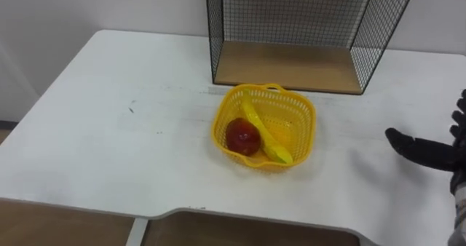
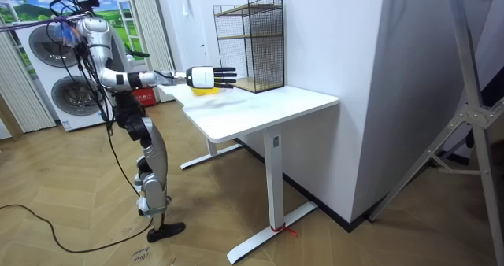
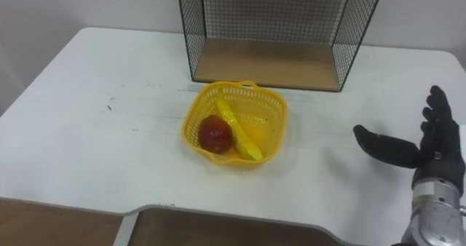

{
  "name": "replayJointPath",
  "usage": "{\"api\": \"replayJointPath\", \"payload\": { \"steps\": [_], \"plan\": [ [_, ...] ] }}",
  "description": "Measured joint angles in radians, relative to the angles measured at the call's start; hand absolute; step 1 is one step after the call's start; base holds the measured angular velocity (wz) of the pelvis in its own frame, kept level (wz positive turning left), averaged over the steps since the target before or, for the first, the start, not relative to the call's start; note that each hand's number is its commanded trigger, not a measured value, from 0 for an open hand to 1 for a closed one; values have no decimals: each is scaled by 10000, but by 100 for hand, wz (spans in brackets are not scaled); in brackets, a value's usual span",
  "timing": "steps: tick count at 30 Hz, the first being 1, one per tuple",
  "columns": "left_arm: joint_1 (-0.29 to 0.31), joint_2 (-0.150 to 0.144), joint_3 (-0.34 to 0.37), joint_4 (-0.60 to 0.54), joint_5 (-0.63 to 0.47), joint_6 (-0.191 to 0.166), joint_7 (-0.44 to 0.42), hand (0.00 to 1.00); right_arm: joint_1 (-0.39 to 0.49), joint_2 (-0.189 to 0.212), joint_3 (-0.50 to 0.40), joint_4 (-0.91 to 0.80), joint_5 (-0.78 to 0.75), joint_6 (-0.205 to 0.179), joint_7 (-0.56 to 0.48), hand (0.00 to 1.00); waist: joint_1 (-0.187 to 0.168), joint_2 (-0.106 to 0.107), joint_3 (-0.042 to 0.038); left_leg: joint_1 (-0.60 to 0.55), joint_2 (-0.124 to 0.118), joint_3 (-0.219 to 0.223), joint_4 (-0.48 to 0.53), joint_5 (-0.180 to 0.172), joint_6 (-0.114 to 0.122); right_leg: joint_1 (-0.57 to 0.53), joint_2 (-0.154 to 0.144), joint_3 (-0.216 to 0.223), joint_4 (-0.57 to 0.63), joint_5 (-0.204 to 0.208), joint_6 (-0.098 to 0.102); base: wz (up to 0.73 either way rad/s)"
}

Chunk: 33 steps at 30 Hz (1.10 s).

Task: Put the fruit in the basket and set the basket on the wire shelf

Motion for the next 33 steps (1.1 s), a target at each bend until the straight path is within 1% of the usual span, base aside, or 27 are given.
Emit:
{"api": "replayJointPath", "payload": {
  "steps": [2, 3, 4, 6, 7, 9, 10, 12, 13, 15, 16, 19, 22, 25, 28, 31, 33],
  "plan": [
    [-31, -33, -340, 0, -332, -28, -443, 0, -14, 11, 145, 216, 10, -133, 203, 0, -48, -15, -10, 2, 1, 104, -35, 0, 1, -128, 3, 109, 31, 2, -1, -17],
    [-87, -52, -570, -2, -603, -36, -742, 0, -25, 15, 243, 284, 24, -136, 309, 0, -18, -15, -14, -18, 1, 182, -61, 1, 1, -168, 10, 212, 52, 3, 0, -20],
    [-121, -67, -643, 0, -734, -34, -921, 0, -30, 23, 261, 298, 46, -136, 404, 0, -20, -13, -12, -20, 1, 204, -69, 1, 2, -189, 11, 238, 54, 6, 1, -16],
    [-262, -93, -935, -1, -1305, -34, -1759, 0, -30, 75, 273, 306, 239, -139, 715, 0, -48, -28, -13, 4, 0, 264, -80, 2, 3, -187, 10, 259, 47, 12, 8, -9],
    [-306, -121, -971, -2, -1459, -35, -1960, 0, -32, 109, 272, 305, 361, -152, 741, 0, -69, -43, -15, 12, 0, 268, -81, 2, 3, -178, 10, 262, 38, 12, 8, -5],
    [-442, -230, -1327, -2, -1968, -43, -2572, 0, -85, 276, 294, 305, 892, -166, 925, 0, -159, -80, 1, 35, -1, 251, -81, 2, 3, -140, 11, 247, 0, 13, 8, 0],
    [-457, -245, -1452, -2, -2088, -44, -2725, 0, -104, 307, 334, 305, 1008, -168, 956, 0, -194, -85, 4, 58, -1, 251, -78, 2, 3, -144, 11, 246, 0, 13, 9, 0],
    [-477, -288, -1954, -1, -2459, -43, -3382, 0, -197, 446, 621, 306, 1442, -168, 1077, 0, -282, -99, 18, 120, 2, 271, -84, 2, 2, -136, 16, 276, 2, 13, 8, -6],
    [-495, -306, -2081, -1, -2509, -42, -3538, 0, -202, 472, 663, 306, 1558, -168, 1120, 0, -290, -99, 19, 131, 2, 279, -87, 2, 2, -132, 17, 291, 3, 13, 8, -8],
    [-584, -370, -2391, 0, -2692, -42, -4185, 0, -218, 616, 726, 305, 1826, -168, 1384, 0, -284, -101, 20, 167, 2, 302, -113, 2, 2, -134, 26, 352, 7, 15, 8, -7],
    [-600, -373, -2460, -2, -2748, -42, -4337, 0, -217, 638, 732, 306, 1934, -168, 1420, 0, -285, -101, 20, 171, 2, 306, -115, 1, 2, -134, 25, 359, 9, 15, 9, -5],
    [-704, -391, -2522, 3, -3067, -37, -5140, 0, -218, 694, 810, 357, 2101, -167, 1680, 0, -359, -102, 22, 183, 6, 338, -114, 2, 2, -176, 31, 418, 40, 20, 4, -3],
    [-843, -415, -2616, 85, -3331, -26, -5589, 0, -218, 717, 1028, 423, 2355, -166, 1836, 0, -470, -119, 36, 185, 11, 385, -115, 2, 2, -190, 35, 490, 54, 32, 6, -5],
    [-917, -428, -2792, 291, -3340, -6, -5994, 0, -226, 766, 1254, 456, 2422, -165, 1988, 0, -496, -147, 54, 191, 11, 429, -114, 2, 2, -199, 36, 503, 77, 33, 7, 0],
    [-1037, -441, -3326, 605, -3339, 228, -6494, 0, -330, 818, 1539, 705, 2541, -154, 2152, 0, -517, -186, 66, 192, 9, 443, -115, 2, 2, -210, 36, 522, 80, 36, 14, 0],
    [-1043, -443, -3567, 737, -3340, 377, -6693, 0, -337, 820, 1653, 741, 2756, -154, 2149, 0, -507, -179, 67, 158, 10, 469, -113, 2, 3, -312, 37, 563, 165, 36, 14, -5],
    [-1043, -524, -3654, 744, -3340, 454, -6869, 0, -377, 820, 1767, 798, 2806, -153, 2143, 0, -512, -176, 69, 140, 10, 525, -114, 2, 3, -351, 38, 612, 169, 36, 14, -7]
  ]
}}
